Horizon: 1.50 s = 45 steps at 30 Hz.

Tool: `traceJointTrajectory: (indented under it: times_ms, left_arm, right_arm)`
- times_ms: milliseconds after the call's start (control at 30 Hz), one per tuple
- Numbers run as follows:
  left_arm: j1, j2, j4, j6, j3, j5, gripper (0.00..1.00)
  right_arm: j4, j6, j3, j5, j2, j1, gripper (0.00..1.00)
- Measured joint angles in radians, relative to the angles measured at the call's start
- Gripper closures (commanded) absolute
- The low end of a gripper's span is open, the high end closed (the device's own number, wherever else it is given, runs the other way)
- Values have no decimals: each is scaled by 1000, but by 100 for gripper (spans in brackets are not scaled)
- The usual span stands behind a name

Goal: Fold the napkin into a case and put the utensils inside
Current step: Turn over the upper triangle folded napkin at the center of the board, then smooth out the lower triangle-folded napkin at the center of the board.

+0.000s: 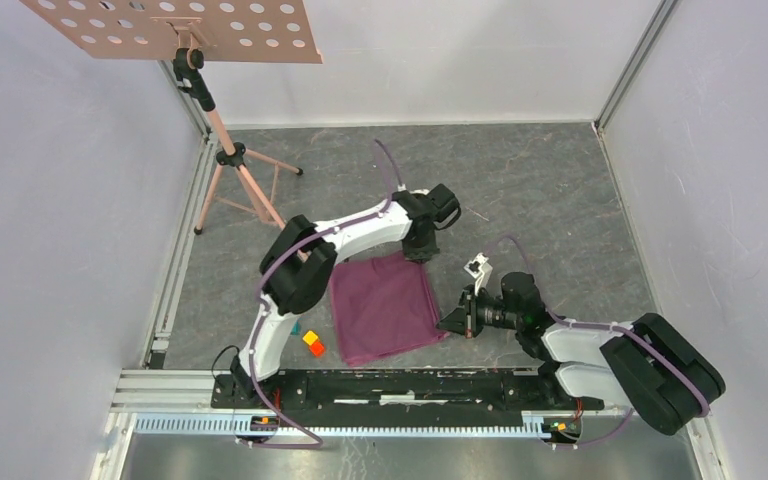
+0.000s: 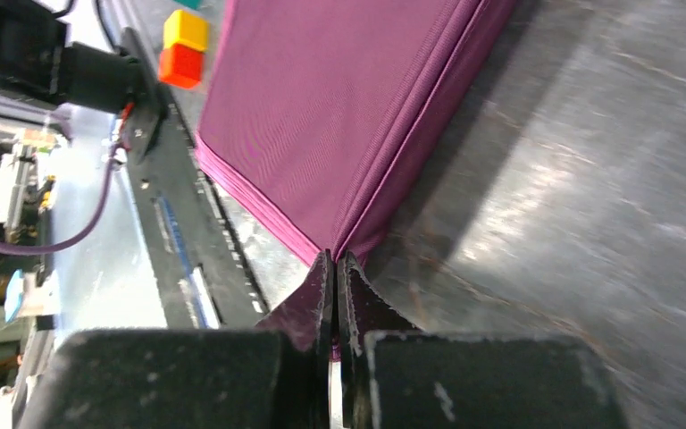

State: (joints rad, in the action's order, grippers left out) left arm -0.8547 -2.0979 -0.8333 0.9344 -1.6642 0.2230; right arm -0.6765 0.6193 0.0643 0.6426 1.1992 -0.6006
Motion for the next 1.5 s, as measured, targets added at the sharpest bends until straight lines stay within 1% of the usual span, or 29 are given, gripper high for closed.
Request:
traceJointTrajectory:
  times_ms: [100,167,200,233,267,300,367,433,467,500,567,667,800,933,967,1100,1167,1233,1333,1367,1433,1500]
  left_arm:
    - [-10,-87,30,-51,-89,-29,98]
    - [-12,-110,49,-71,-122,-51,98]
    - [-13,-121,55,-81,-140,-63,95]
    - [-13,-131,65,-90,-156,-76,91]
    - [-14,-140,74,-98,-167,-87,84]
    - [-14,-148,81,-105,-177,-97,73]
    - [-12,-160,108,-124,-190,-101,52]
    - [-4,-161,138,-150,-196,-105,37]
    - [0,-160,150,-161,-200,-111,32]
    - [3,-156,161,-174,-202,-121,29]
    - [8,-134,166,-195,-198,-147,25]
    - [11,-35,184,-213,-143,-194,22]
    - [6,231,221,-230,43,-233,20]
    - [4,533,280,-230,275,-250,20]
    - [4,597,290,-230,331,-251,19]
    - [4,794,319,-227,562,-254,19]
    - [4,849,319,-223,651,-254,19]
    - [4,894,315,-213,720,-254,18]
    - [4,957,309,-201,776,-253,18]
    - [4,974,308,-200,781,-253,18]
    - [4,1003,311,-199,784,-252,17]
    - [4,1026,315,-199,786,-251,17]
  right_arm:
    - [81,-78,3,14,1,77,100]
    - [143,-127,12,11,1,114,95]
    - [167,-147,18,10,0,129,90]
    - [189,-164,23,6,-1,138,84]
    - [217,-181,30,0,-7,146,77]
    - [248,-194,37,-7,-18,149,68]
    - [330,-218,58,-14,-64,148,55]
    - [436,-242,82,-40,-126,145,42]
    - [495,-257,98,-62,-161,142,38]
    - [545,-269,110,-84,-192,141,34]
    - [630,-286,129,-130,-253,141,32]
    - [709,-294,139,-177,-301,141,32]
    - [724,-260,160,-214,-283,117,31]
    - [748,-202,197,-340,-254,4,31]
    - [764,-192,211,-377,-246,-28,33]
    - [829,-166,267,-529,-196,-146,41]
    - [853,-157,293,-600,-167,-193,47]
    - [863,-152,306,-642,-146,-222,55]
    - [867,-145,308,-678,-137,-236,65]
    - [871,-142,308,-682,-138,-237,68]
    - [882,-137,305,-690,-146,-237,77]
    - [889,-134,294,-694,-163,-237,82]
